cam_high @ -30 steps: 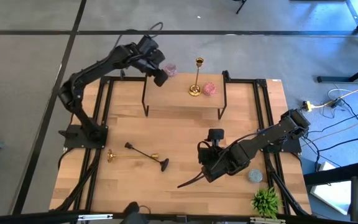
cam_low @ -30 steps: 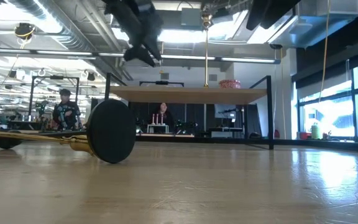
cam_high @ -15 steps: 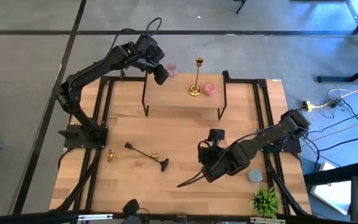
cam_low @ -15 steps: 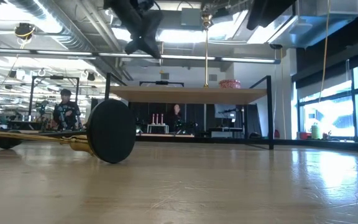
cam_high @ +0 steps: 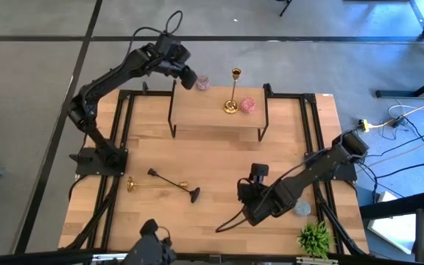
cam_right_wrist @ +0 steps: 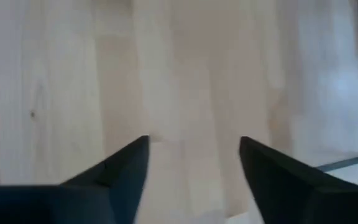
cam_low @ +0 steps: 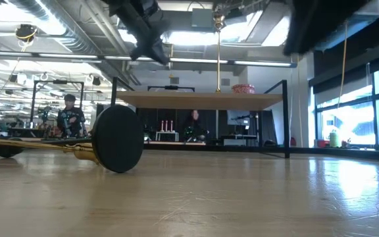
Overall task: Pick & Place candle stick holders
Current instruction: Put the red scented candle on the shelf
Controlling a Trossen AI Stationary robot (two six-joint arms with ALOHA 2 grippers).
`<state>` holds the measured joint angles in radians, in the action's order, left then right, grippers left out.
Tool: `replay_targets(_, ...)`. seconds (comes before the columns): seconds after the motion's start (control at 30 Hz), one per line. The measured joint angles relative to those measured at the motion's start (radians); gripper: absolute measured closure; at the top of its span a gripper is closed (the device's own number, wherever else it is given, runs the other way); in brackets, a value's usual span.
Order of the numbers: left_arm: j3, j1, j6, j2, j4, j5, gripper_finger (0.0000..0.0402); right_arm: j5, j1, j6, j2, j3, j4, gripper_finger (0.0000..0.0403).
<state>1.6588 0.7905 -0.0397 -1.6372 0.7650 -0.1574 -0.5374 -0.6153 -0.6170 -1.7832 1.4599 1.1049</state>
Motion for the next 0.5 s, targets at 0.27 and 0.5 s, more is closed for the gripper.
replay_targets(0.27, 0.0, 0.061, 0.02, -0.103, -0.087, -0.084, 0.04, 0.065, -0.028, -0.024, 0.0, -0.165, -0.271, 0.0367)
replay_targets(0.5, 0.038, 0.088, 0.03, -0.196, -0.218, -0.098, 0.04, 0.066, -0.042, 0.0, 0.0, -0.243, -0.458, 0.04)
